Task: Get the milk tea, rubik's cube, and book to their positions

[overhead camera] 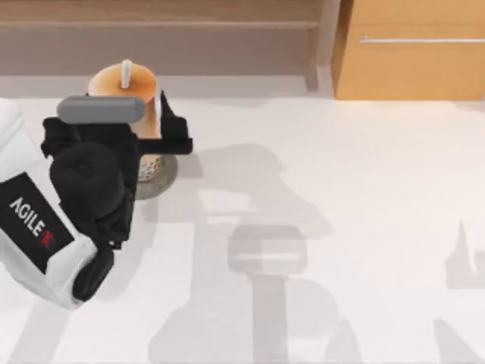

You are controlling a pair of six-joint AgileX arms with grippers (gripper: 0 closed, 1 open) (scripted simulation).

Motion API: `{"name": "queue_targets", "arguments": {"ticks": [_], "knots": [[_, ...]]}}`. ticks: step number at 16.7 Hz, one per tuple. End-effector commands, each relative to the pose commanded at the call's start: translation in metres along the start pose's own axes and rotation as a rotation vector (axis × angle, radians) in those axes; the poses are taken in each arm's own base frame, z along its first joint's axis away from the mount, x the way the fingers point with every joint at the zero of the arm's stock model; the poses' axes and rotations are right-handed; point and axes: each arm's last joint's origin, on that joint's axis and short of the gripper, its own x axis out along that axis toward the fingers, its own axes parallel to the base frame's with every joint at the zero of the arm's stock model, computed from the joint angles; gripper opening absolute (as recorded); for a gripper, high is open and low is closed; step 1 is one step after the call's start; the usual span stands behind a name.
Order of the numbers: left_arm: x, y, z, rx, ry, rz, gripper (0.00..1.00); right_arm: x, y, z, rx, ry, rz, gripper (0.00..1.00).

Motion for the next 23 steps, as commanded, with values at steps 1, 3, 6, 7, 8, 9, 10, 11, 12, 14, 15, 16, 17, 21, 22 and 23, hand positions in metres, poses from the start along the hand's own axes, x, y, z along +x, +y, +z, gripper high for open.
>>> {"name": "queue_targets", "arguments": {"ticks": [1, 3, 6, 7, 8, 9, 10, 11, 12, 14, 15, 16, 17, 21, 22, 23], "knots": [[-0.001, 0.000, 0.000, -0.001, -0.001, 0.000, 1.00, 0.000, 0.000, 0.000, 0.000, 0.000, 0.000, 1.00], [-0.009, 0.000, 0.001, -0.004, -0.004, 0.000, 1.00, 0.000, 0.000, 0.000, 0.000, 0.000, 0.000, 1.00], [-0.027, 0.000, 0.000, 0.000, 0.001, -0.001, 1.00, 0.000, 0.000, 0.000, 0.000, 0.000, 0.000, 1.00], [-0.030, 0.000, 0.000, 0.000, 0.000, 0.000, 1.00, 0.000, 0.000, 0.000, 0.000, 0.000, 0.000, 1.00], [-0.030, 0.000, 0.000, 0.000, 0.000, 0.000, 1.00, 0.000, 0.000, 0.000, 0.000, 0.000, 0.000, 1.00], [-0.030, 0.000, 0.000, 0.000, 0.000, 0.000, 1.00, 0.000, 0.000, 0.000, 0.000, 0.000, 0.000, 1.00], [-0.029, 0.001, -0.001, 0.002, 0.004, 0.003, 1.00, 0.000, 0.000, 0.000, 0.000, 0.000, 0.000, 1.00], [-0.029, 0.001, -0.001, 0.001, 0.003, 0.004, 1.00, 0.000, 0.000, 0.000, 0.000, 0.000, 0.000, 1.00], [-0.029, 0.001, 0.002, 0.001, 0.003, 0.004, 1.00, 0.000, 0.000, 0.000, 0.000, 0.000, 0.000, 1.00], [-0.032, 0.000, 0.011, 0.000, 0.003, 0.003, 1.00, 0.000, 0.000, 0.000, 0.000, 0.000, 0.000, 1.00], [-0.034, 0.000, 0.018, 0.000, 0.003, 0.001, 1.00, 0.000, 0.000, 0.000, 0.000, 0.000, 0.000, 1.00], [-0.037, 0.000, 0.024, 0.000, 0.003, 0.000, 1.00, 0.000, 0.000, 0.000, 0.000, 0.000, 0.000, 1.00], [-0.040, 0.000, 0.031, 0.000, 0.002, 0.000, 1.00, 0.000, 0.000, 0.000, 0.000, 0.000, 0.000, 1.00], [-0.049, 0.000, 0.048, 0.001, 0.003, 0.003, 1.00, 0.000, 0.000, 0.000, 0.000, 0.000, 0.000, 1.00], [-0.049, 0.000, 0.049, 0.002, 0.004, 0.003, 1.00, 0.000, 0.000, 0.000, 0.000, 0.000, 0.000, 1.00], [-0.049, 0.000, 0.049, 0.002, 0.004, 0.003, 1.00, 0.000, 0.000, 0.000, 0.000, 0.000, 0.000, 1.00]]}}
